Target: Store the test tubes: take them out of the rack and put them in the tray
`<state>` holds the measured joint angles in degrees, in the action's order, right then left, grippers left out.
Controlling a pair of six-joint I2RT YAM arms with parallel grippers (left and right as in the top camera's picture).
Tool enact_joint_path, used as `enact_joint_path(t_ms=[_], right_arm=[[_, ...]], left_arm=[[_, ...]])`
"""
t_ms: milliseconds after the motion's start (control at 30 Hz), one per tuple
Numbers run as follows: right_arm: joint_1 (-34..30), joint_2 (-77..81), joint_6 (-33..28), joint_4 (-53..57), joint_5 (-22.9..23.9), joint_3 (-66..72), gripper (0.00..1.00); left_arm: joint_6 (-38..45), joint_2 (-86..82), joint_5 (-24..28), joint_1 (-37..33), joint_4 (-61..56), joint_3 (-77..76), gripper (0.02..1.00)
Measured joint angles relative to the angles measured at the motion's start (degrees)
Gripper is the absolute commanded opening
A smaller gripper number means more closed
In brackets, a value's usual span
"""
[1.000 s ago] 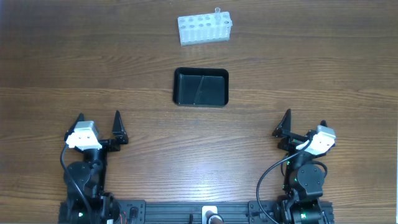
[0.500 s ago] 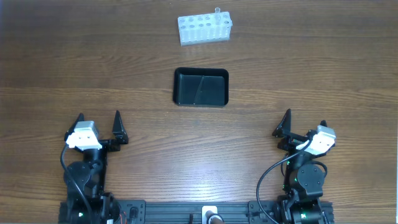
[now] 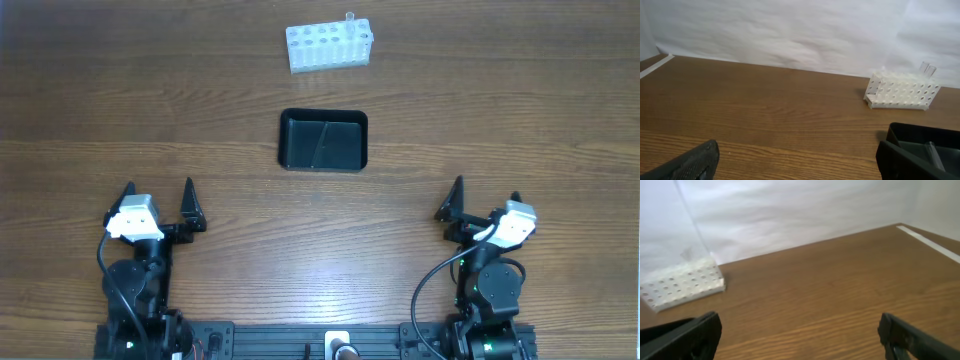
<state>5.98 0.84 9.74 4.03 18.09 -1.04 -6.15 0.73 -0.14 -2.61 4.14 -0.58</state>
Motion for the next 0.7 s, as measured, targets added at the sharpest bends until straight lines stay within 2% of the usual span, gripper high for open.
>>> enact_joint_path(t_ms=[67,133,300,567,700], right_arm=[[0.0,0.0,-0.9,3.1,-1.9,-1.4,0.993],[0.0,0.0,-2.2,11.3,-3.7,-4.6,0.991],[0.0,2.3,-5.4,24.9,-5.6,-15.0,0.991],[0.0,14.1,-7.0,28.3,-6.4,-32.1,0.993],[0.0,23.7,-7.1,30.6,-10.5,-40.3,0.993]], left_arm=[[0.0,0.0,0.0,0.0,0.0,0.0,0.998],[0.0,0.0,0.0,0.0,0.0,0.0,0.998],[0.2,0.0,0.0,0.0,0.0,0.0,0.996],[0.2,0.0,0.0,0.0,0.0,0.0,0.996],[0.2,0.0,0.0,0.0,0.0,0.0,0.998]])
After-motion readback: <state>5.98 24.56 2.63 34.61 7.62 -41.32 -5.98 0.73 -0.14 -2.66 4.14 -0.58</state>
